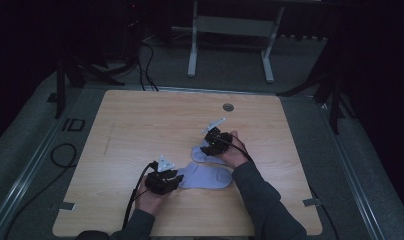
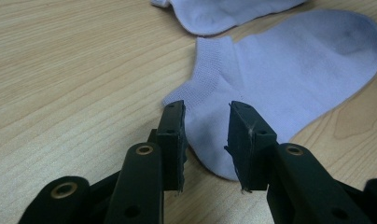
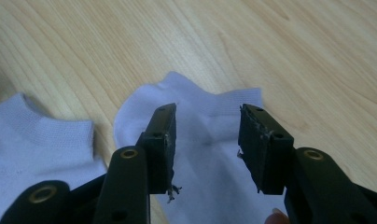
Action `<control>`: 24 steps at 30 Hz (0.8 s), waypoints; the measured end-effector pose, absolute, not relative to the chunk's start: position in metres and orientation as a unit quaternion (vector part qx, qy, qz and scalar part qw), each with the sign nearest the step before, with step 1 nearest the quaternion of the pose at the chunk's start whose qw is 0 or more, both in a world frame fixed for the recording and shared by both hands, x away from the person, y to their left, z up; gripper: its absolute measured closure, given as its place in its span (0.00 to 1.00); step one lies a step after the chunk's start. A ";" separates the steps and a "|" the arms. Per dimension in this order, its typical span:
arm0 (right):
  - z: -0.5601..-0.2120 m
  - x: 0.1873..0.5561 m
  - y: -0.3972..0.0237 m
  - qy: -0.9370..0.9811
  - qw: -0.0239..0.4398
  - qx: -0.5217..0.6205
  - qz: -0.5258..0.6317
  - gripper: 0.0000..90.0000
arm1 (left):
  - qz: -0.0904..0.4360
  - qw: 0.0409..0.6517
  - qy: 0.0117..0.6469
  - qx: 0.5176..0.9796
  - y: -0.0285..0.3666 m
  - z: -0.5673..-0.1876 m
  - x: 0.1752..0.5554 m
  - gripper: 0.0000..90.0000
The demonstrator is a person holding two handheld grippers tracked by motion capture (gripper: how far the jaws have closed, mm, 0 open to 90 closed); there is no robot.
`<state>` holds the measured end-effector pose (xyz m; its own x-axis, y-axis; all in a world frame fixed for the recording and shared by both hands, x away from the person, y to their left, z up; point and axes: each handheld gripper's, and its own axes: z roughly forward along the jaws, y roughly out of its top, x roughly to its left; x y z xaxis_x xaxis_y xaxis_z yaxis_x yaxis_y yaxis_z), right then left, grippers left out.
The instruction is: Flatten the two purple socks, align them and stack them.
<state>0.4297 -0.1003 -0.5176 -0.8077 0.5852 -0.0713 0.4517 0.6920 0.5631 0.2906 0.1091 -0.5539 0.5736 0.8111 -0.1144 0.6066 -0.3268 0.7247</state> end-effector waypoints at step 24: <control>-0.541 0.436 -0.092 0.912 0.093 0.306 0.258 0.62 | 0.135 0.377 0.440 0.804 0.108 -0.554 0.290 0.73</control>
